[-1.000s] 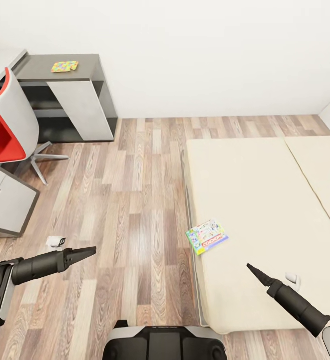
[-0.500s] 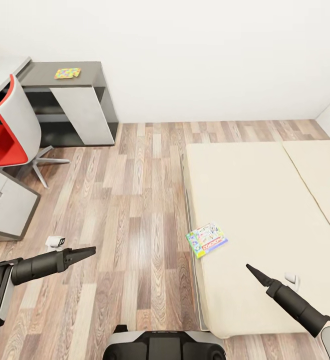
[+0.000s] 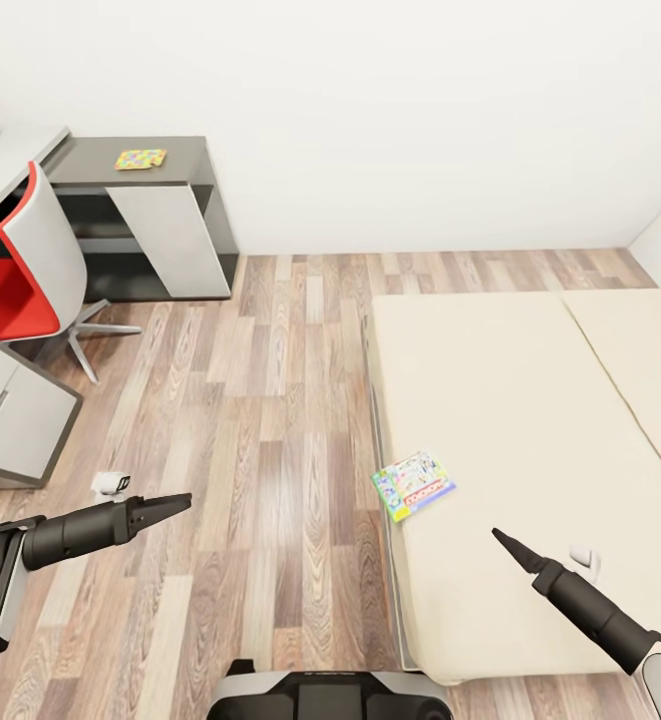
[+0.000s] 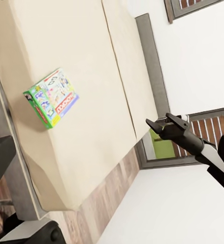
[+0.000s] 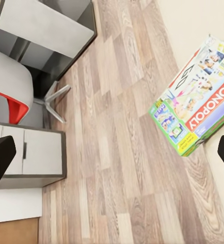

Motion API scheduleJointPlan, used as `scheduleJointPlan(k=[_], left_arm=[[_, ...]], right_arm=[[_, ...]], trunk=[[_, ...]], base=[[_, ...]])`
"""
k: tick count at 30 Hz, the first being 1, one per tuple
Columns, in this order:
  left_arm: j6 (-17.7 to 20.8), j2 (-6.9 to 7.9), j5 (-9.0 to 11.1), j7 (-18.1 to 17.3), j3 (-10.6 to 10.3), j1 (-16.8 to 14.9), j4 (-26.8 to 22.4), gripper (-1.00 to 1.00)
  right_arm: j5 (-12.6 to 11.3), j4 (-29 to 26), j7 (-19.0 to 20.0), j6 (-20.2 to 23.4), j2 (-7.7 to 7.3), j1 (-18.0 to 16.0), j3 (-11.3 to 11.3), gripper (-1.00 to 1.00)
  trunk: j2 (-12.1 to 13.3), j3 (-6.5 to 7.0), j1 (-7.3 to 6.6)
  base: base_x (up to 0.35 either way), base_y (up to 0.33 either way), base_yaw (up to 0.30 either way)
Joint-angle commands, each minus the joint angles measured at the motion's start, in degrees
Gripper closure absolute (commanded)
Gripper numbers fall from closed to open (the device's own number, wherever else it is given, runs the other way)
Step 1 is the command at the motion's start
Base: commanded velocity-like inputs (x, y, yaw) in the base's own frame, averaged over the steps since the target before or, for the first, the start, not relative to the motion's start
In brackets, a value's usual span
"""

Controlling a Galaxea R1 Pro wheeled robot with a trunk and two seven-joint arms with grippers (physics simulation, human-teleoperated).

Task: Put all the toys in the child's room - the three board games (two on the bed and one on the table), the two jigsaw puzzles on the table, and the tennis ball on the table - inside the toy box on the table in the child's room.

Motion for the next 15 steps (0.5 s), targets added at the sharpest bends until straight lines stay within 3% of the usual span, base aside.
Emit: scheduleJointPlan(k=[1, 15], left_arm=[[0.61, 0.01, -0.07, -0.25, -0.01, -0.02, -0.01, -1.0], [0.57, 0.0, -0.1, -0.25, 0.01, -0.02, -0.01, -1.0]], right_arm=[[-0.35, -0.01, 0.05, 0.45, 0.0, -0.02, -0.03, -1.0], [-0.37, -0.01, -0.09, 0.45, 0.0, -0.02, 0.08, -1.0]], trunk=[[-0.08, 0.03, 0.03], [-0.08, 1.36, 0.03]], base=[[0.0, 0.0, 0.0], [0.0, 0.0, 0.0]])
